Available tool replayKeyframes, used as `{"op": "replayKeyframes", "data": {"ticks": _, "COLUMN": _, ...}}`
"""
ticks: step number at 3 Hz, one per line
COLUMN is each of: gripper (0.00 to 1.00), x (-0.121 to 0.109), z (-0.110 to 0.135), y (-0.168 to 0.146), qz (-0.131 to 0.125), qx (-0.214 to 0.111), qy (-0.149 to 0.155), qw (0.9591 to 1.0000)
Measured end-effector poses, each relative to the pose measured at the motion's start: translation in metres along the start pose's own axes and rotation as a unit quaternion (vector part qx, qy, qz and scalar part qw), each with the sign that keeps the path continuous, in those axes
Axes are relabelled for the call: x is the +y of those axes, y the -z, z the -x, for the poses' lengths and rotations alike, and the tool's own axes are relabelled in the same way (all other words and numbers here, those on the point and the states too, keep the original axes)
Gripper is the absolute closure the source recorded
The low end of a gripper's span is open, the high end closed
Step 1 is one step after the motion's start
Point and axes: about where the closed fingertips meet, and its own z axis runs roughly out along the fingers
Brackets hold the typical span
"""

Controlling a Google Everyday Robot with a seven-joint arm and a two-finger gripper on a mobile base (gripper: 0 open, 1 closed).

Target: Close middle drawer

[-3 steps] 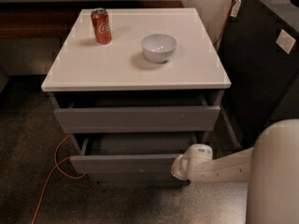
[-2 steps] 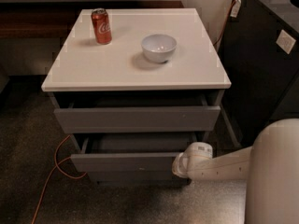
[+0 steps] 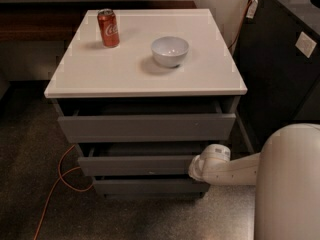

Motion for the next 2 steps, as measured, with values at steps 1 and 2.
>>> {"op": "replayKeyframes", "data": {"ticks": 1, "gripper": 1.00, "x": -0.0029, "z": -0.0020, "y": -0.0011, "qz": 0.000, "qx": 0.001, "qy": -0.001, "qw": 1.0000}}
{"op": "replayKeyframes", "data": {"ticks": 2, "gripper": 0.84, "x": -0.0017, "z": -0.0018, "y": -0.0019, "qz": 0.001, "qx": 0.001, "qy": -0.001, "qw": 1.0000}}
